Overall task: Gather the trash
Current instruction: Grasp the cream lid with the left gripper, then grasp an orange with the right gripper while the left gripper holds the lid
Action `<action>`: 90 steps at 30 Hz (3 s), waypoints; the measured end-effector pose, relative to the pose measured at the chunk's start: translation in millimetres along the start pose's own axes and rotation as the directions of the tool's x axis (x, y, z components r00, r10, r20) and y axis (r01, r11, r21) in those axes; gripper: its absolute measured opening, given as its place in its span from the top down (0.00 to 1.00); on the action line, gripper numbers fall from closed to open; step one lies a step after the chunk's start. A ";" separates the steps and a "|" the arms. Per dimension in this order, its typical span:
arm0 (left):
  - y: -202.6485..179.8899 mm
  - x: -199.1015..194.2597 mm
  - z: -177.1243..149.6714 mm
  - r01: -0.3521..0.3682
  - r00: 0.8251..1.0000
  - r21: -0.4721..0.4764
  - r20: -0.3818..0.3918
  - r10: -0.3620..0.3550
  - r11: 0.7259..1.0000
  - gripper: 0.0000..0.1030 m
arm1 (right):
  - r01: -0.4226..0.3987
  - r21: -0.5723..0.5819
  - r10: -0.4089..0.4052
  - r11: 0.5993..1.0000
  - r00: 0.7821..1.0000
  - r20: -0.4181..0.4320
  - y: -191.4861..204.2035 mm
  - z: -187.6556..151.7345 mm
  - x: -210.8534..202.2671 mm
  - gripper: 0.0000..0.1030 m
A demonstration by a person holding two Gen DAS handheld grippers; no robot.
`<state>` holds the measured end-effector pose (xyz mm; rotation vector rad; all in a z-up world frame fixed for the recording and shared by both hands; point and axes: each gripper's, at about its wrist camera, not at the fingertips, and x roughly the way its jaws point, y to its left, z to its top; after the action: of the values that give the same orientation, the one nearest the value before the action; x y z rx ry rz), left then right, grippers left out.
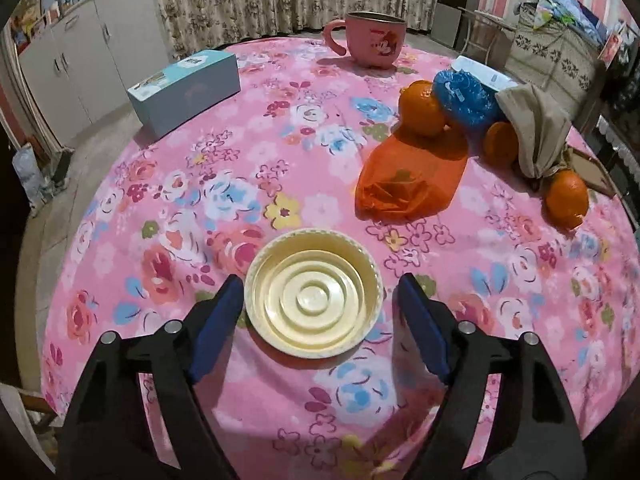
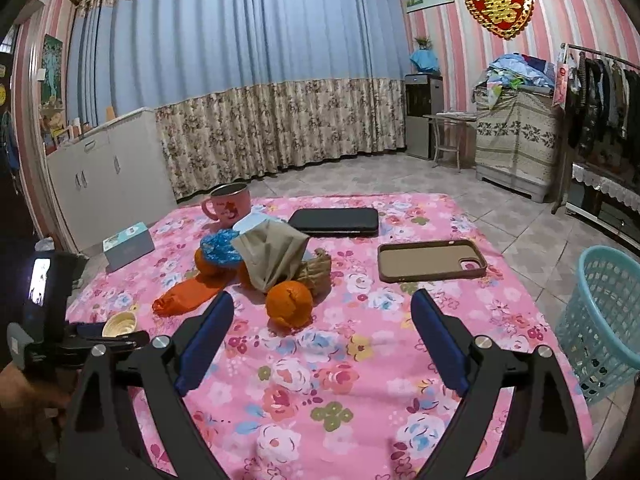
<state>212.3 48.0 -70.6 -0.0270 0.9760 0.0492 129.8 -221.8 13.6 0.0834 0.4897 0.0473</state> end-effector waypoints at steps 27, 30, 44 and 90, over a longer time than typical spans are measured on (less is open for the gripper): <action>-24.4 -48.4 28.2 0.128 0.973 0.055 0.189 -0.136 0.990 0.41 | -0.034 -0.043 0.030 0.998 0.996 -0.086 8.8 9.5 32.6 0.14; -38.0 -58.9 54.7 0.095 0.967 0.100 0.227 -0.116 0.990 0.41 | -0.043 -0.039 0.038 0.998 0.993 -0.111 8.8 25.3 49.8 0.14; -49.1 -25.1 71.9 0.119 0.964 0.077 0.232 -0.134 0.990 0.41 | -0.061 -0.022 0.053 0.998 0.964 -0.260 25.9 -0.4 134.9 0.14; -182.8 -92.3 70.0 0.238 0.887 0.273 0.329 -0.323 0.932 0.41 | 0.140 0.090 -0.141 0.986 0.990 0.001 -140.2 74.4 3.1 0.60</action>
<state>228.4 -134.1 45.2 0.0482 0.5855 -0.3184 171.1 -366.2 64.8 0.1365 0.4889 -0.1130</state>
